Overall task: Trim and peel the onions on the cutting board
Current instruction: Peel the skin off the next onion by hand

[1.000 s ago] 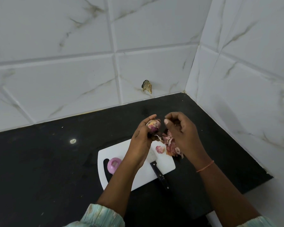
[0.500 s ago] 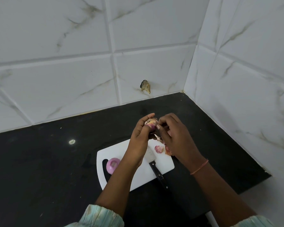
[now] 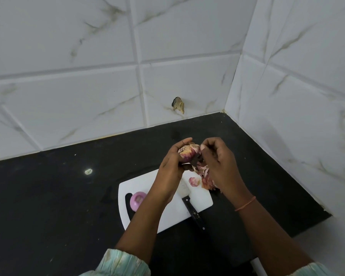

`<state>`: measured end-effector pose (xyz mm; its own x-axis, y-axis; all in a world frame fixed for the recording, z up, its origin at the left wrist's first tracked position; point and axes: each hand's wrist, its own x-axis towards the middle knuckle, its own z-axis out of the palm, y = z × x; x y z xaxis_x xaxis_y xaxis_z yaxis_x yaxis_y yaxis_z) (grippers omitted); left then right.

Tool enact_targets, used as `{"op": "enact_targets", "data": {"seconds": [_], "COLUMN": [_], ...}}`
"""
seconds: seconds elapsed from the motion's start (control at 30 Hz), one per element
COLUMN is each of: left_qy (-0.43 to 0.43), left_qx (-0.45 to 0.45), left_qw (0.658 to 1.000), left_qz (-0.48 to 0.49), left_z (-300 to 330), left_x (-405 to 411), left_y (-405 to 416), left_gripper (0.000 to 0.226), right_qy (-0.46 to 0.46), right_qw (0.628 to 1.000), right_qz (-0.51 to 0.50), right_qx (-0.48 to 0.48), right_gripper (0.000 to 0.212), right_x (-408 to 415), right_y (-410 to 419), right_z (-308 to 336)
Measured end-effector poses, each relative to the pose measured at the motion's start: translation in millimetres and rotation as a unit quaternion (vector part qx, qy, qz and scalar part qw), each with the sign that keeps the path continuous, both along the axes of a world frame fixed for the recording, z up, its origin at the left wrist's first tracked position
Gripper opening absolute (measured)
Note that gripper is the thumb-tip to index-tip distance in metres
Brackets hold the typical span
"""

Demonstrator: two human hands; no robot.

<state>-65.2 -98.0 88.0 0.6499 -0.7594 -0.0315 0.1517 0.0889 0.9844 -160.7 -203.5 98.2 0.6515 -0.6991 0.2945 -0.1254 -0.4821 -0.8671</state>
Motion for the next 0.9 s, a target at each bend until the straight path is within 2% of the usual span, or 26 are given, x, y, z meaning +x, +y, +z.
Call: {"op": "enact_targets", "data": {"seconds": [0.07, 0.13, 0.2, 0.33, 0.5, 0.6, 0.7, 0.9], "left_qy": [0.022, 0.029, 0.044, 0.075, -0.018, -0.017, -0.012, 0.038], "left_qx": [-0.017, -0.033, -0.048, -0.046, 0.04, 0.021, 0.001, -0.02], "left_qw": [1.0, 0.999, 0.998, 0.995, 0.999, 0.999, 1.0, 0.999], "left_qz": [-0.001, -0.007, -0.02, -0.049, -0.025, -0.021, -0.015, -0.032], "left_z": [0.6, 0.1, -0.2, 2.2, -1.0, -1.8, -4.1, -0.7], "left_x": [-0.8, -1.2, -1.1, -0.3, -4.6, -5.3, -0.8, 5.2], "left_y": [0.9, 2.6, 4.3, 3.4, 0.4, 1.9, 4.0, 7.4], "left_gripper": [0.037, 0.038, 0.04, 0.051, 0.048, 0.053, 0.056, 0.041], "right_qy": [-0.029, -0.02, -0.028, -0.054, -0.064, -0.071, -0.089, -0.117], "right_qw": [0.997, 0.999, 0.999, 0.998, 0.997, 0.997, 0.991, 0.953], "right_qz": [0.024, 0.04, 0.026, 0.005, -0.015, -0.028, -0.05, -0.071], "right_qx": [0.061, 0.015, -0.033, -0.03, -0.048, -0.004, 0.09, 0.272], "right_gripper": [0.021, 0.026, 0.017, 0.006, 0.01, 0.01, 0.008, 0.006], "right_x": [0.1, 0.2, 0.2, 0.2, -0.5, -1.8, -2.1, -1.3], "right_y": [6.3, 9.9, 9.7, 8.0, 11.0, 10.3, 9.0, 7.8], "right_z": [2.6, 1.1, -3.8, -4.9, -3.9, -4.5, -4.1, 4.0]}}
